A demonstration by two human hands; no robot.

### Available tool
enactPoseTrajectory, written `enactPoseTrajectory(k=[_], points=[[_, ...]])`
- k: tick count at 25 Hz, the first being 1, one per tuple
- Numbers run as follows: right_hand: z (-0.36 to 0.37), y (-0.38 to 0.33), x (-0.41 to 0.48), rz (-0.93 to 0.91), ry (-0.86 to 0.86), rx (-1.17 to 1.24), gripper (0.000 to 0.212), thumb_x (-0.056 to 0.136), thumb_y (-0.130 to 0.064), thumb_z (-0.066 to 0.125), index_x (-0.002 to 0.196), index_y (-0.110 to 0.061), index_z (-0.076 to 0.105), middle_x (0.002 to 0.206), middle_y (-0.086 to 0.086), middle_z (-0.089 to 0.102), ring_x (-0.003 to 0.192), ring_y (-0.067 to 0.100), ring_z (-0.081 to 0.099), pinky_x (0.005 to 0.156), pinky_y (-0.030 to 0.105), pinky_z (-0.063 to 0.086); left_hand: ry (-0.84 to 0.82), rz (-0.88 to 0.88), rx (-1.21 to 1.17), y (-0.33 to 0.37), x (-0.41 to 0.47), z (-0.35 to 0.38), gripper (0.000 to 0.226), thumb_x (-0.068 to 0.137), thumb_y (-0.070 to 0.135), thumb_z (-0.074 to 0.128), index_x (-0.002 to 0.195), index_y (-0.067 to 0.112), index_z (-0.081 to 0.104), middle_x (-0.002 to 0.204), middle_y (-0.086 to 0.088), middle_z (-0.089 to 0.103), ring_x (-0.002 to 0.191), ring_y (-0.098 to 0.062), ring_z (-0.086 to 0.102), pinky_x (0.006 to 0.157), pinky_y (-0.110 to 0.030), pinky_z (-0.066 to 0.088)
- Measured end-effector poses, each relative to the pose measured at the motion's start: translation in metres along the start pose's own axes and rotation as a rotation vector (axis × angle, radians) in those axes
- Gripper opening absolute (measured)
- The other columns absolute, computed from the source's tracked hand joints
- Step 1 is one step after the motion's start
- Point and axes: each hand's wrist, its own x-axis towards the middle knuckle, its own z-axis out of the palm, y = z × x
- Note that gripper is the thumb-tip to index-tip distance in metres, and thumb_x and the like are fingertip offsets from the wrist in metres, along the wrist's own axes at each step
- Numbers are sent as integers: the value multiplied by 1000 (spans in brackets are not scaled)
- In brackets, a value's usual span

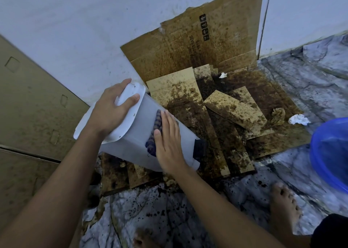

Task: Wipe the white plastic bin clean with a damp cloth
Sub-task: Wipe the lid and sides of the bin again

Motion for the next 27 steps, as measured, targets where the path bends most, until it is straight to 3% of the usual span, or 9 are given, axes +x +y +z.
enactPoseTrajectory(k=[8,15,19,22,24,27], points=[[9,55,-36,135,165,30,60,106,-51,13,161,-29,11,168,-13,8,155,5,4,125,48,15,-3,25,10,-3,0,3,58,94,70,46,149,53,35,159,16,38,147,-11,34,119,-50,31],[2,78,-44,250,201,58,67,99,-66,5,159,-36,10,167,-16,7,153,2,2,126,44,11,15,28,38,2,-3,12,60,91,75,43,147,57,32,159,16,37,147,-11,34,117,-56,32],[10,67,-40,227,270,75,61,104,-53,11,160,-29,16,166,-14,12,154,3,6,125,46,15,17,31,60,5,-3,13,61,92,74,41,148,54,31,160,14,37,148,-13,32,117,-56,31],[13,35,-33,151,275,71,60,105,-51,14,159,-27,19,165,-14,17,152,4,12,125,40,15,15,24,67,6,-5,13,61,92,74,42,148,55,31,161,13,35,149,-14,31,117,-57,31],[10,7,-22,115,247,23,59,104,-51,14,158,-30,20,162,-11,21,148,8,18,116,33,13,15,24,57,9,-6,15,60,93,71,43,149,52,32,161,11,35,149,-14,30,117,-55,30],[1,-20,-7,57,238,-38,57,102,-49,14,154,-28,26,150,-5,28,133,15,28,107,36,18,20,37,60,16,-10,18,56,97,64,46,149,49,35,160,9,36,148,-15,30,118,-52,30]])
